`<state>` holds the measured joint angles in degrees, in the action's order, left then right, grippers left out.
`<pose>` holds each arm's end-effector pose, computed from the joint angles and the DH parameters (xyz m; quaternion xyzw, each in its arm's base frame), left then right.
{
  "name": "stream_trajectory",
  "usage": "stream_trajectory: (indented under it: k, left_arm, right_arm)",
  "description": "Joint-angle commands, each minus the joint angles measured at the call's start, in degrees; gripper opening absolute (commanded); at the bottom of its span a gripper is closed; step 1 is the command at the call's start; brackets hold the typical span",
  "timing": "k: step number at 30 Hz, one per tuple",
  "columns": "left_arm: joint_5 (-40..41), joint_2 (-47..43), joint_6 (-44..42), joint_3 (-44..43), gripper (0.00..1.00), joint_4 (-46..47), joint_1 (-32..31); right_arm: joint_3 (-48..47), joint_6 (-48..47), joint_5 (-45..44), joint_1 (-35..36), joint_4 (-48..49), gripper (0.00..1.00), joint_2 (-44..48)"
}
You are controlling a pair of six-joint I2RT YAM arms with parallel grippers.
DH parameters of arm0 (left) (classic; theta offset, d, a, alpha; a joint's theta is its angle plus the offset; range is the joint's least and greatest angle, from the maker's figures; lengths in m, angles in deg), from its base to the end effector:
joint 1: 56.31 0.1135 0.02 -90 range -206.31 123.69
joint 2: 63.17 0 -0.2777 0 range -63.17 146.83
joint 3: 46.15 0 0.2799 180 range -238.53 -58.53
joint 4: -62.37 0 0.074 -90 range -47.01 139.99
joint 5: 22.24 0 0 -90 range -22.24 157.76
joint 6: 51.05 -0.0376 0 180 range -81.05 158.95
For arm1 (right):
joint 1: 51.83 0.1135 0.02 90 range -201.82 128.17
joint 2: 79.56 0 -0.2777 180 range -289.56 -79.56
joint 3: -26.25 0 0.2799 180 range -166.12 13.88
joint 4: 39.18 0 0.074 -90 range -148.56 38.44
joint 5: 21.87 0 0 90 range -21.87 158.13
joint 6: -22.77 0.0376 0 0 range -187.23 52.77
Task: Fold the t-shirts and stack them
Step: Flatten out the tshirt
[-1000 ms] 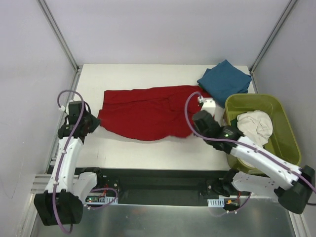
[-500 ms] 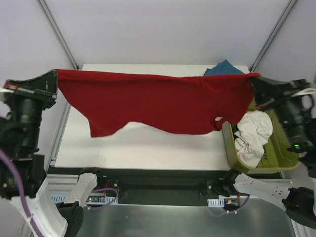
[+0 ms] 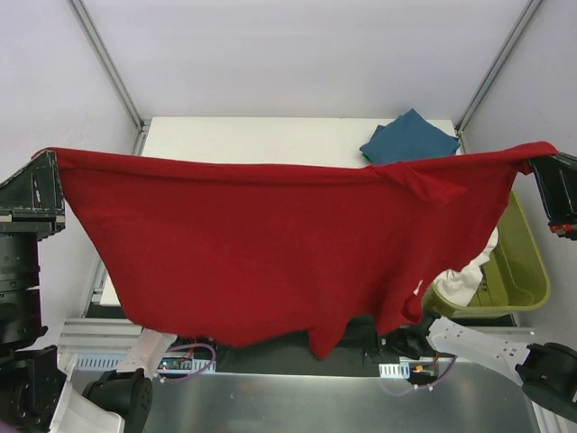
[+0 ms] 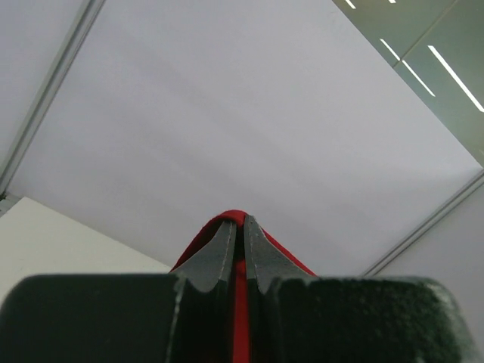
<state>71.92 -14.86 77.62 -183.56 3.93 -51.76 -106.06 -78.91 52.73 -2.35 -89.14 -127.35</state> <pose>-0.0644 -0.0024 0.6576 -0.2115 0.4483 -0.2376 0.8354 -0.0243 -0.0438 0.6604 -0.1324 0.4572 0.2252 0.8501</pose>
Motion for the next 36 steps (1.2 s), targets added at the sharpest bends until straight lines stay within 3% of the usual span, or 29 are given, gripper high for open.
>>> stream_trajectory:
  k: [1, 7, 13, 15, 16, 19, 20, 23, 29, 31, 36]
  left_arm:
    - [2.8, 1.5, -3.4, -3.1, 0.0, 1.2, 0.1]
    - [4.8, 2.9, -4.6, 3.6, 0.0, 1.8, 0.1]
    - [8.5, 7.6, -2.9, 23.4, 0.0, 8.3, 0.1]
    - [7.8, 11.9, -2.5, 29.4, 0.0, 11.2, 0.1]
    - [7.2, 13.7, -2.3, 31.1, 0.0, 14.7, 0.1]
    - [7.7, 22.2, -1.9, 35.6, 0.0, 19.6, 0.1]
    - [8.4, 27.6, -2.0, 36.0, 0.0, 21.5, 0.1]
    - [9.8, 40.5, -3.4, 34.2, 0.0, 23.4, 0.1]
    - [6.2, 69.3, -7.7, 19.7, 0.0, 23.4, 0.1]
    - [5.3, 74.7, -8.4, 14.6, 0.0, 23.5, 0.1]
    - [3.6, 85.2, -10.2, 8.1, 0.0, 23.5, 0.1]
  right_arm:
    - [-1.3, -1.2, 3.3, -0.1, 2.4, 0.0, -0.7]
    - [2.2, -5.3, -3.7, 0.0, 5.1, 0.0, -4.0]
    - [16.0, -15.5, -30.4, -0.6, 15.6, 0.0, -10.6]
    - [19.5, -15.1, -35.2, -5.1, 16.0, 0.01, -16.2]
    - [20.9, -13.2, -34.9, -7.5, 15.7, 0.01, -18.1]
    - [24.0, -3.4, -22.4, -18.2, 13.8, 0.0, -26.7]
    - [24.3, -1.3, -14.9, -20.3, 13.8, 0.01, -31.8]
    - [23.9, 2.7, -4.9, -25.4, 17.2, 0.01, -43.4]
    - [8.0, 8.0, 4.2, -30.0, 14.8, 0.02, -69.6]
    - [3.7, 9.0, 8.1, -31.3, 13.8, 0.03, -76.8]
    - [-2.0, 10.7, 11.6, -32.7, 14.2, 0.06, -84.0]
